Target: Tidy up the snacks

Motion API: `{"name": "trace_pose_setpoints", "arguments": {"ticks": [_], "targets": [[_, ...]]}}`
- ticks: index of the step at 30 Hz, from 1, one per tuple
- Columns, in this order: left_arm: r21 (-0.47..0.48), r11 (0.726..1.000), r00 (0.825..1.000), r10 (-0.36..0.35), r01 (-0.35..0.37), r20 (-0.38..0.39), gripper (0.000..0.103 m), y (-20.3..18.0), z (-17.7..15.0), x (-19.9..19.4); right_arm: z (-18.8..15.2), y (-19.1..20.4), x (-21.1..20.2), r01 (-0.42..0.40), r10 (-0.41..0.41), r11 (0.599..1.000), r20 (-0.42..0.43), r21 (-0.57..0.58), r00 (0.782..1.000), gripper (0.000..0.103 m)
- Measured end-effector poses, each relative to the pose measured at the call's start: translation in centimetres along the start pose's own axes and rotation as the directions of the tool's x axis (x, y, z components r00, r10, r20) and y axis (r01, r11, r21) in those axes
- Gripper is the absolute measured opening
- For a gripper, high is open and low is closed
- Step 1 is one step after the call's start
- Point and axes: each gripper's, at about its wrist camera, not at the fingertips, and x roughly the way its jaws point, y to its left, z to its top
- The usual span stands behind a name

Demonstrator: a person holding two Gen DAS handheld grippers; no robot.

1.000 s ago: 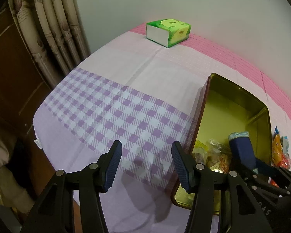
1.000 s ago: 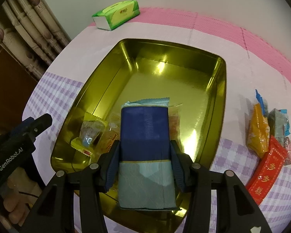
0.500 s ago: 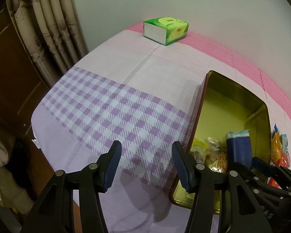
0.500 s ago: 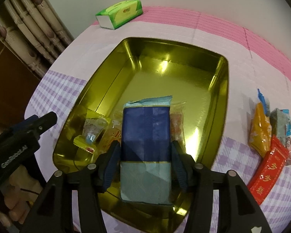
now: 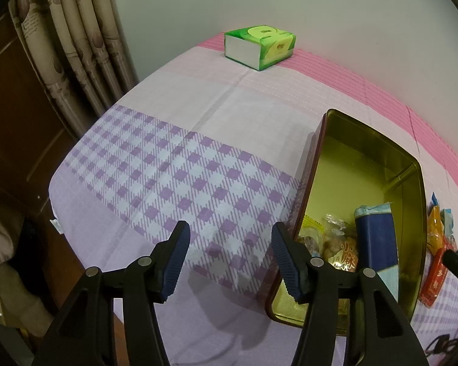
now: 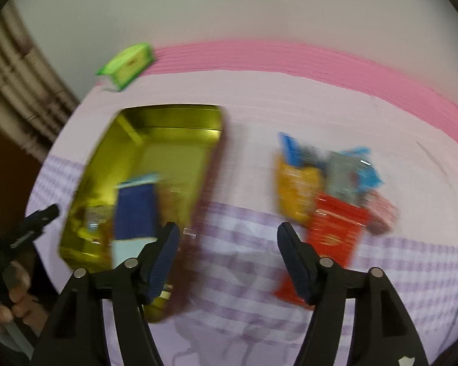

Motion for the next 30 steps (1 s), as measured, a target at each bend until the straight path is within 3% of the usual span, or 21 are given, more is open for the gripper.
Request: {"name": "trace_pose_setpoints", "arguments": {"ticks": [6, 11, 22, 30], "targets": [[0.021, 1.000, 1.000, 0.002, -0.002, 0.003, 0.057, -0.3, -0.1, -0.1, -0.8, -5.3, 1.4, 0.076, -0.068, 0.988, -0.066, 0.131, 0.995, 0.065], [0.033, 0.999, 1.000, 0.002, -0.002, 0.003, 0.058, -0.5, -0.1, -0.1, -1.1, -6.6, 3.0, 0.102, -0.083, 0.976, -0.104, 0.192, 0.991, 0.066], [0.058, 0.998, 1.000, 0.001, -0.002, 0.005, 0.058, -0.9, -0.3, -0.1, -0.5, -6.1, 6.0, 0.144, -0.127, 0.973, -0.105, 0.182, 0.986, 0.064], [0.095, 0.995, 1.000, 0.003, -0.005, 0.026, 0.060, -1.9, -0.4, -0.5, -1.3, -6.5, 5.3, 0.141, -0.135, 0.983, -0.056, 0.118, 0.989, 0.046]]}}
